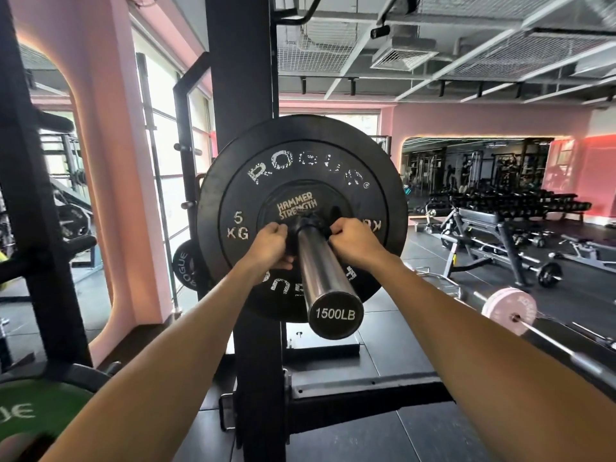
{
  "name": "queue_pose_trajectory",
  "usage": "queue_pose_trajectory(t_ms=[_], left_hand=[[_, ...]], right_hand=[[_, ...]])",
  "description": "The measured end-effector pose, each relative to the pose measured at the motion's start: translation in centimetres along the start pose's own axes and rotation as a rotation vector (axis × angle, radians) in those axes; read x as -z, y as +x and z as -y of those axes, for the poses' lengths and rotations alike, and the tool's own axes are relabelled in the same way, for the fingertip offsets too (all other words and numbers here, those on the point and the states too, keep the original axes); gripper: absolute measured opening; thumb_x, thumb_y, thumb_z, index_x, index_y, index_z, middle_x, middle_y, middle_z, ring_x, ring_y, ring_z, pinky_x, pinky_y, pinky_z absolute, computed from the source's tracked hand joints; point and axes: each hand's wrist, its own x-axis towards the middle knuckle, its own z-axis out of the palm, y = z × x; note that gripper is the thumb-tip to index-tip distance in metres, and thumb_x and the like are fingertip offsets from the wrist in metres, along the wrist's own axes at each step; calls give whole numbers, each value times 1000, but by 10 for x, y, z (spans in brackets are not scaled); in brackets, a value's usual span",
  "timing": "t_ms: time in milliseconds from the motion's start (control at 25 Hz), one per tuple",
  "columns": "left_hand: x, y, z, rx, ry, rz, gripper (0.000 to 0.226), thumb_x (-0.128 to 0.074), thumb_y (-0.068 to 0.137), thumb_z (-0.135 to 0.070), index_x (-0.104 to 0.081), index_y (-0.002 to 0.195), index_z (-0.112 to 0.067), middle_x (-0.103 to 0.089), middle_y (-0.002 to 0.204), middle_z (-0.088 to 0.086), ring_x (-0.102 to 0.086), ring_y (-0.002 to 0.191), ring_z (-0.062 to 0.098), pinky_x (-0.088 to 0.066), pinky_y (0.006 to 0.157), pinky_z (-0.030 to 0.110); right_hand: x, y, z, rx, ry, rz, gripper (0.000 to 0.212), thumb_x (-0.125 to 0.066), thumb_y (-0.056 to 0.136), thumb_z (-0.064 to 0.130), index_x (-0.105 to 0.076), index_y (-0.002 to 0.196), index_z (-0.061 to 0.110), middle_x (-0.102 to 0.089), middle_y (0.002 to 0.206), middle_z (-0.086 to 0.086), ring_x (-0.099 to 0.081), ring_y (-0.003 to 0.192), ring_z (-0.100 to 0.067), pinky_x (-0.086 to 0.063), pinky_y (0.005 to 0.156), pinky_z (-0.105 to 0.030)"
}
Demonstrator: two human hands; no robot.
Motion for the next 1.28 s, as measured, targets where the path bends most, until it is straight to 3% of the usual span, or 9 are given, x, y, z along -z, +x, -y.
queue_pose_trajectory(t_ms=[240, 360, 520, 600, 680, 800, 1000, 1160, 1280], left_hand=[[1, 1, -3, -33, -24, 7, 19, -38, 104, -28, -48, 100, -13, -51, 74, 7, -53, 54, 17, -50, 47, 29], [5, 2, -5, -31, -35, 13, 25, -44, 103, -30, -52, 86, -14, -49, 68, 7, -51, 52, 17, -49, 46, 29], [12, 4, -7, 5, -117, 36, 27, -48, 101, -30, -58, 83, -14, -48, 62, 8, -51, 51, 19, -50, 48, 29], [12, 5, -6, 14, -137, 17, 28, -48, 100, -31, -61, 83, -13, -50, 62, 8, -52, 51, 19, -51, 48, 28], [11, 5, -6, 7, -109, 23, 28, -46, 101, -33, -60, 86, -14, -52, 64, 7, -53, 52, 18, -50, 49, 28], [6, -1, -13, 10, 50, 71, 29, -38, 102, -42, -52, 98, -17, -57, 79, 6, -59, 59, 17, -53, 54, 29], [-10, -1, -36, 99, 63, 62, 43, -35, 99, -52, -35, 124, -17, -51, 105, 5, -54, 77, 15, -44, 31, 20], [-18, 7, -36, 203, -23, 64, 54, -46, 94, -51, -32, 129, -12, -52, 108, 9, -59, 81, 19, -47, 34, 24], [-17, 13, -30, 196, -96, 84, 48, -56, 87, -51, -40, 114, -15, -51, 120, 8, -61, 88, 20, -49, 39, 24]], right_hand=[[0, -9, -1, -44, 81, 8, 22, -53, 75, 13, -66, 93, 17, -69, 96, -12, -64, 91, -33, -54, 86, -43], [2, -11, 1, -64, 130, 40, 22, -48, 77, 15, -65, 89, 8, -69, 89, -17, -67, 82, -36, -58, 76, -49], [10, -2, 13, -149, 183, 59, 46, -40, 81, 55, -63, 83, 14, -69, 89, -8, -70, 74, -29, -61, 69, -45], [13, 4, 23, -145, 69, 79, 67, -31, 83, 72, -62, 90, 13, -67, 88, -6, -69, 73, -27, -61, 68, -42], [13, 10, 33, -140, -62, 88, 77, -29, 79, 80, -63, 98, 13, -68, 95, -7, -69, 79, -28, -58, 77, -44], [10, 19, 39, -178, -153, 81, 79, -37, 77, 80, -63, 112, 13, -67, 113, -9, -66, 99, -31, -54, 89, -45], [8, 31, 39, -208, -152, 67, 68, -43, 83, 68, -61, 121, 14, -64, 124, -9, -61, 111, -31, -48, 97, -42], [2, 35, 33, -175, -136, 48, 66, -37, 91, 60, -55, 130, 10, -56, 134, -14, -53, 122, -33, -42, 102, -40], [4, 37, 29, -135, -135, 54, 62, -38, 93, 55, -54, 129, 8, -55, 135, -15, -53, 122, -34, -43, 99, -39]])
